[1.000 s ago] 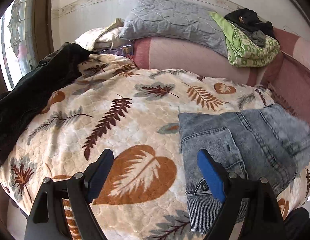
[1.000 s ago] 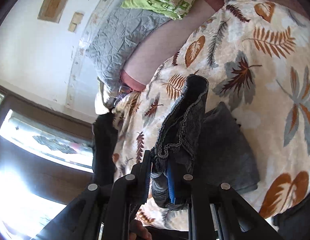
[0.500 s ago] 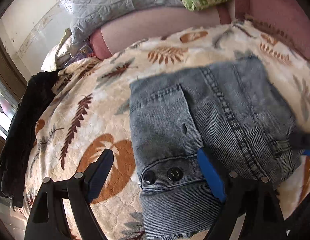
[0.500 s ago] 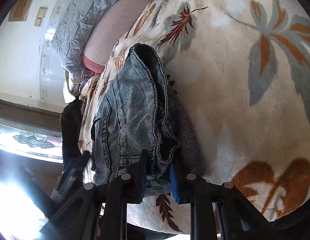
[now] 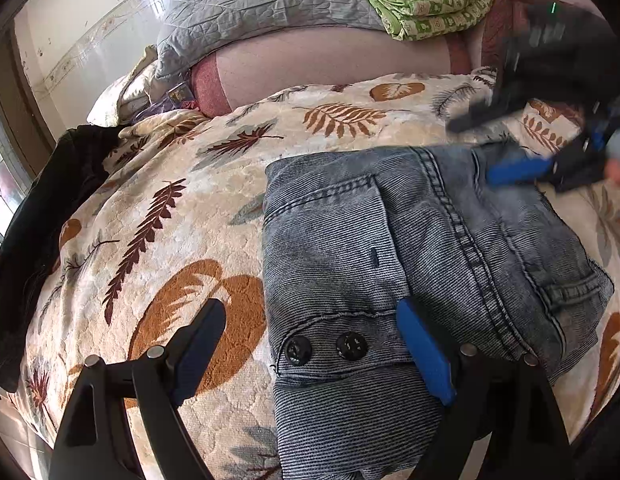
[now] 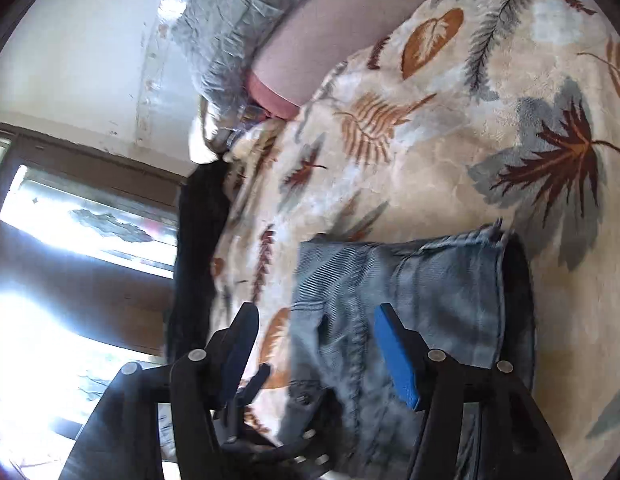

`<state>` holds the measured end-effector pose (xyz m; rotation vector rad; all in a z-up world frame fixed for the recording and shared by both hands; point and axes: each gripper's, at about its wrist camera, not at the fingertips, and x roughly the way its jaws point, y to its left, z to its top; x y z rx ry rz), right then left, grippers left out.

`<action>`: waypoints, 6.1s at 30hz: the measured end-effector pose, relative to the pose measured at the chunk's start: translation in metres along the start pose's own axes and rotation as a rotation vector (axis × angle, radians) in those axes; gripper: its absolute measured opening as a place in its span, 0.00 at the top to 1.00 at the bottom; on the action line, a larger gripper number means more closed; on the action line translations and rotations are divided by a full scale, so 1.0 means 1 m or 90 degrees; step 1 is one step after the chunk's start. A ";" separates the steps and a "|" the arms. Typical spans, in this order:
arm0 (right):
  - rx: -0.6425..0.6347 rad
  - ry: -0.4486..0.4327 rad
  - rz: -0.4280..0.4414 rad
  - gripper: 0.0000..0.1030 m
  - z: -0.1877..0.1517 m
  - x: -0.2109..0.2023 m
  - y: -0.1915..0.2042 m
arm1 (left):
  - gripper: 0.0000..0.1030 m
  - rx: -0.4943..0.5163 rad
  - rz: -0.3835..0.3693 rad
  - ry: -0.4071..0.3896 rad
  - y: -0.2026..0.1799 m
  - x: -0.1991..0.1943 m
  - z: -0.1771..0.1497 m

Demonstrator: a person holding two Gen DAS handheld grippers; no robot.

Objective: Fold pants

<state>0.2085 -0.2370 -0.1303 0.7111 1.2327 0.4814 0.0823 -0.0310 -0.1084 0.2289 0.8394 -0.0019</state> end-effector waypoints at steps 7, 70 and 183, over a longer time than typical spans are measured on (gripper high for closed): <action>-0.056 -0.006 -0.045 0.50 0.005 -0.016 0.030 | 0.15 -0.098 -0.079 -0.089 0.013 -0.051 0.006; -0.258 -0.142 -0.262 0.28 -0.149 -0.030 0.015 | 0.13 -0.153 -0.014 0.045 0.024 -0.032 -0.034; -0.409 -0.353 -0.323 0.12 -0.217 -0.141 0.105 | 0.13 -0.137 -0.061 -0.103 0.029 -0.150 -0.002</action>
